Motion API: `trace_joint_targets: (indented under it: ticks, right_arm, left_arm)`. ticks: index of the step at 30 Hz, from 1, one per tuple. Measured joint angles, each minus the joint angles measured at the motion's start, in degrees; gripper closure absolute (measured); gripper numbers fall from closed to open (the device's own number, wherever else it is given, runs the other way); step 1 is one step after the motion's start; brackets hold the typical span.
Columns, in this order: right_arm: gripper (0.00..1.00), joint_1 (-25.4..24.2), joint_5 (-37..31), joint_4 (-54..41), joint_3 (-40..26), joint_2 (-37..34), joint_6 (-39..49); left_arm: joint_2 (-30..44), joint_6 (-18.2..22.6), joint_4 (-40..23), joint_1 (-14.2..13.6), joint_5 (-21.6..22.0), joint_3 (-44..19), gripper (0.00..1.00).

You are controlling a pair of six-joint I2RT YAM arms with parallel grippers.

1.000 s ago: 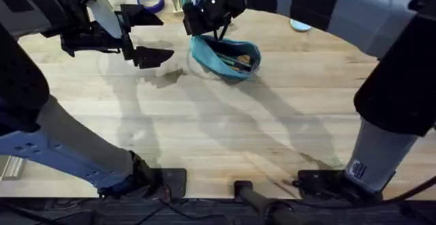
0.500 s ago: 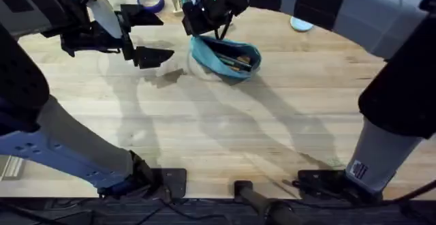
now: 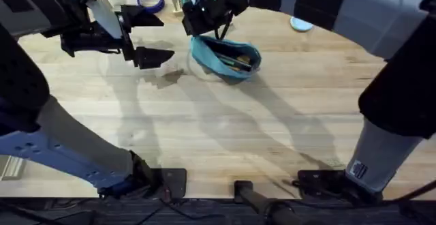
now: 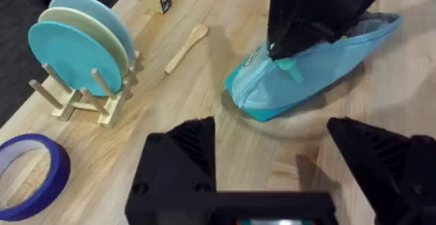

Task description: Unzip the bag, pick up the pens from the table one at a time and place them inside, then zip the bag closed.

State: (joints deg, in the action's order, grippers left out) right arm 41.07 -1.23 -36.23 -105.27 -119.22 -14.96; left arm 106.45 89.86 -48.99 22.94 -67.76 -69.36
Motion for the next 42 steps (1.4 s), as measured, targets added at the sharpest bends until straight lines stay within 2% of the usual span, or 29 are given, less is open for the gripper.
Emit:
trace_joint_targets:
  ticks: [4, 11, 15, 19, 24, 35, 36, 37, 42]
  right_arm:
    - [0.970, -0.01, 0.00, 0.00, 0.00, 0.00, 0.02]
    - [0.970, -0.03, 0.02, 0.00, 0.00, 0.02, 0.02]
    - [0.970, -0.03, 0.02, 0.00, 0.00, 0.02, 0.02]
    - [0.970, -0.03, 0.02, 0.00, 0.00, 0.00, 0.02]
    - [0.970, -0.05, 0.02, 0.00, 0.00, 0.02, 0.02]
    - [0.970, -0.03, 0.02, 0.00, 0.00, 0.00, 0.02]
    - [0.970, -0.03, 0.02, 0.02, 0.00, 0.00, 0.02]
    - [0.970, -0.03, 0.02, 0.00, 0.00, 0.00, 0.02]
    - [0.970, -0.05, 0.00, 0.07, 0.00, 0.00, 0.04]
  left_arm:
    - [0.00, 0.02, 2.34, -0.95, -0.01, 0.00, 0.008]
    - [0.07, -0.35, 8.88, -6.03, 0.03, 0.00, 0.008]
    - [1.88, -4.33, 14.74, -9.08, -0.01, 0.00, 0.008]
    - [6.10, -7.36, 16.63, -11.01, -0.08, 0.00, 0.008]
    - [10.28, -8.92, 17.76, -12.62, -0.44, 0.00, 0.007]
    - [11.82, -9.53, 22.11, -13.11, -7.89, 0.00, 0.008]
    - [11.82, -9.70, 22.16, -13.11, -8.18, 0.00, 0.020]
    - [11.82, -9.77, 22.16, -13.11, -8.40, 0.00, 0.074]
    - [11.82, -9.81, 21.93, -13.11, -9.23, 0.00, 0.487]
